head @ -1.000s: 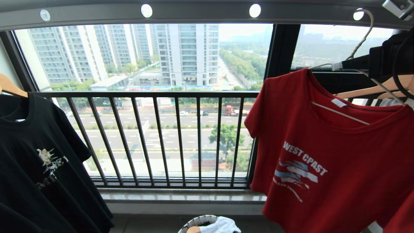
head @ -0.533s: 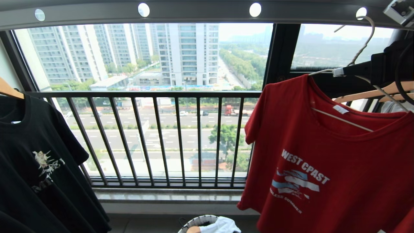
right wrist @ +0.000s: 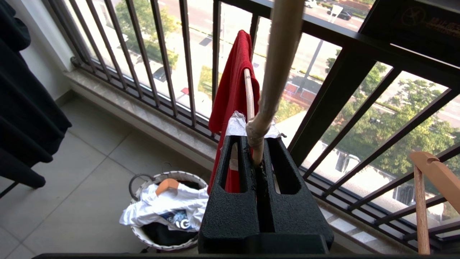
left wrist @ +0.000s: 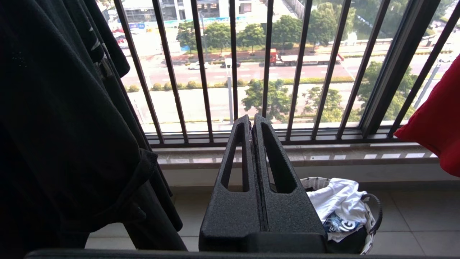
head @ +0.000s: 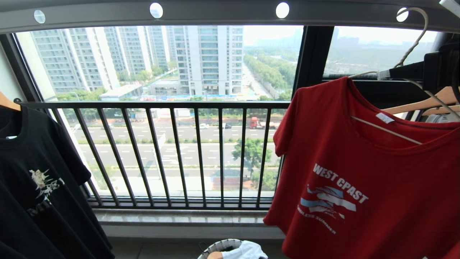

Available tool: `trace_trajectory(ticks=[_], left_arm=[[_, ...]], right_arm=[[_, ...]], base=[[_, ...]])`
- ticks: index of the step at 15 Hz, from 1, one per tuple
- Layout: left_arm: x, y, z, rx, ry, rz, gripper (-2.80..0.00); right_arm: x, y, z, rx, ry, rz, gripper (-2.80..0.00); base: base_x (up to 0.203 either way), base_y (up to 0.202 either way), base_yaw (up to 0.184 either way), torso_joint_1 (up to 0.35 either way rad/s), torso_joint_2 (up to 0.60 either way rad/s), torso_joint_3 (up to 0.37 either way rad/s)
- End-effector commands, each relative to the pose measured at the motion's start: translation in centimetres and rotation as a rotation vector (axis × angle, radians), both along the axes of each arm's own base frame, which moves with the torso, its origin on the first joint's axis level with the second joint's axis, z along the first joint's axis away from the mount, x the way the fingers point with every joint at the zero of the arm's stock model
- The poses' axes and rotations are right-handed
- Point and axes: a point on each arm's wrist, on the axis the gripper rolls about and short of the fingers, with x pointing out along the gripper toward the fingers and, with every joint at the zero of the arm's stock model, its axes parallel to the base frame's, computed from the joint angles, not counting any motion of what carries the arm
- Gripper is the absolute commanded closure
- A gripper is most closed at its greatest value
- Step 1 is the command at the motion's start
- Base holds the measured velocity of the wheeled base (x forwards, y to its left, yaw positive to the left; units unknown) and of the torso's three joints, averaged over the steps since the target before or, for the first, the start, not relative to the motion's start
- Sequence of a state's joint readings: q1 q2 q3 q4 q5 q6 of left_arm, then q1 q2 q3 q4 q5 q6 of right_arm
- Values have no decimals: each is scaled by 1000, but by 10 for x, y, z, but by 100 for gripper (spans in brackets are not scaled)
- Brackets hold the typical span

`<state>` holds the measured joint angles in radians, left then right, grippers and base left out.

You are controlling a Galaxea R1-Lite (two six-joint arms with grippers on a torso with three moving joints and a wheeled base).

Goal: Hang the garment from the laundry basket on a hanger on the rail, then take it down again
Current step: Take the clothes off the clothes rack

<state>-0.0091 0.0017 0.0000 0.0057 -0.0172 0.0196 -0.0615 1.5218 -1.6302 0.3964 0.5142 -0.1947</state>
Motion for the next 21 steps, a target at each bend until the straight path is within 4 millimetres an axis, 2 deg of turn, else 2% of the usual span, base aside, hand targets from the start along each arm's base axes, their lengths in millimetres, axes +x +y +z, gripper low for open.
trace_trajectory(ticks=[1, 11, 16, 18, 21], left_arm=[[0, 0, 0, 0, 2, 0, 0], [0, 0, 0, 0, 2, 0, 0], [0, 0, 0, 0, 0, 0, 0], [0, 0, 0, 0, 2, 0, 0], [0, 0, 0, 0, 3, 0, 0]], right_arm=[[-5, 0, 2, -1, -9, 3, 0], [-29, 2, 18, -7, -75, 1, 0], [-49, 3, 26, -11, -116, -1, 0], [-58, 4, 24, -11, -110, 0, 0], [-67, 5, 5, -7, -52, 9, 0]], base=[[0, 0, 0, 0, 0, 0], [0, 0, 0, 0, 0, 0], [0, 0, 0, 0, 0, 0], [0, 0, 0, 0, 0, 0], [0, 0, 0, 0, 0, 0]])
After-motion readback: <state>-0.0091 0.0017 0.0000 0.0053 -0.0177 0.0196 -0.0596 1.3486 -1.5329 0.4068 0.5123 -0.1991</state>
